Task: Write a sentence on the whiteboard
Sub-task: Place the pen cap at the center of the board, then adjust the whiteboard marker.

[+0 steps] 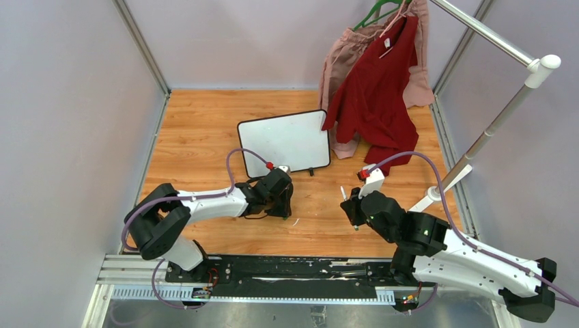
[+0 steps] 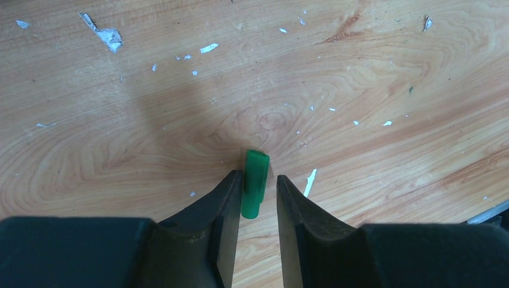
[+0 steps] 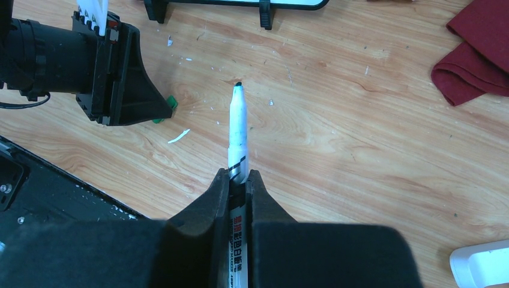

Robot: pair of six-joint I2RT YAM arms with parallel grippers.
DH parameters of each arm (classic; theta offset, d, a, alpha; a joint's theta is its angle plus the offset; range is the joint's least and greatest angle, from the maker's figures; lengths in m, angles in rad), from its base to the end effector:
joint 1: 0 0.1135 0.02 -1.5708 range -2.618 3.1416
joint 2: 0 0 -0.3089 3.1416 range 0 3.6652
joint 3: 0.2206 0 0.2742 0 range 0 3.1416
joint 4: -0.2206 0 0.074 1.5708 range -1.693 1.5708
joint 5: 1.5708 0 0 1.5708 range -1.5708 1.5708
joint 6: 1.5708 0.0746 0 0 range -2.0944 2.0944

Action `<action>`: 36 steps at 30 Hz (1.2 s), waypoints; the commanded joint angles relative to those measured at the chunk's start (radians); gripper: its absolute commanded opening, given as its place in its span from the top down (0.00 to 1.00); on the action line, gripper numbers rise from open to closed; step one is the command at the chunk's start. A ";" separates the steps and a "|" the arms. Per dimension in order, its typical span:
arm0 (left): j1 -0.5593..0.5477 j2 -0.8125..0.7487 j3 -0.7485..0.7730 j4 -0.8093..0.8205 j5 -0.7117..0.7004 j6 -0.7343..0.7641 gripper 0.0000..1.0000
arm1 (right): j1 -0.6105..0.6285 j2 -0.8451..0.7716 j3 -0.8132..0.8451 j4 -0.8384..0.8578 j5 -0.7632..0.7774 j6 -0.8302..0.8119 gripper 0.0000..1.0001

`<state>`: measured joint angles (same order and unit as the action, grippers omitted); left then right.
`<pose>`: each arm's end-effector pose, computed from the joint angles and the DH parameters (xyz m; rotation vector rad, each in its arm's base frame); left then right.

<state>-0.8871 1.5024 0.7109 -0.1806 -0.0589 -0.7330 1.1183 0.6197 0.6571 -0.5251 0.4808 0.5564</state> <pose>0.2013 -0.2401 0.1509 0.1791 2.6306 -0.5358 0.0999 0.1265 0.2972 -0.2745 2.0279 0.5724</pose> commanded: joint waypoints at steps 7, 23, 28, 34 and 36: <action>-0.009 -0.076 -0.021 -0.058 -0.033 0.015 0.47 | -0.002 -0.016 0.009 -0.014 -0.005 0.009 1.00; -0.009 -0.811 -0.091 0.144 -0.006 0.079 0.18 | -0.002 -0.038 0.092 0.212 -0.415 -0.196 1.00; -0.009 -1.000 -0.266 0.518 0.138 0.022 0.16 | -0.002 -0.018 0.084 0.410 -0.589 -0.169 1.00; -0.009 -0.987 -0.230 0.548 0.299 0.013 0.16 | -0.001 0.080 0.107 0.607 -0.725 -0.137 1.00; -0.009 -0.963 -0.208 0.562 0.368 0.014 0.16 | -0.002 0.119 0.121 0.645 -0.752 -0.130 1.00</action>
<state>-0.8879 0.5114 0.4549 0.2722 0.1452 -0.7128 1.1183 0.6830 0.7254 -0.0551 -0.1455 0.4049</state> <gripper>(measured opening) 0.841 0.084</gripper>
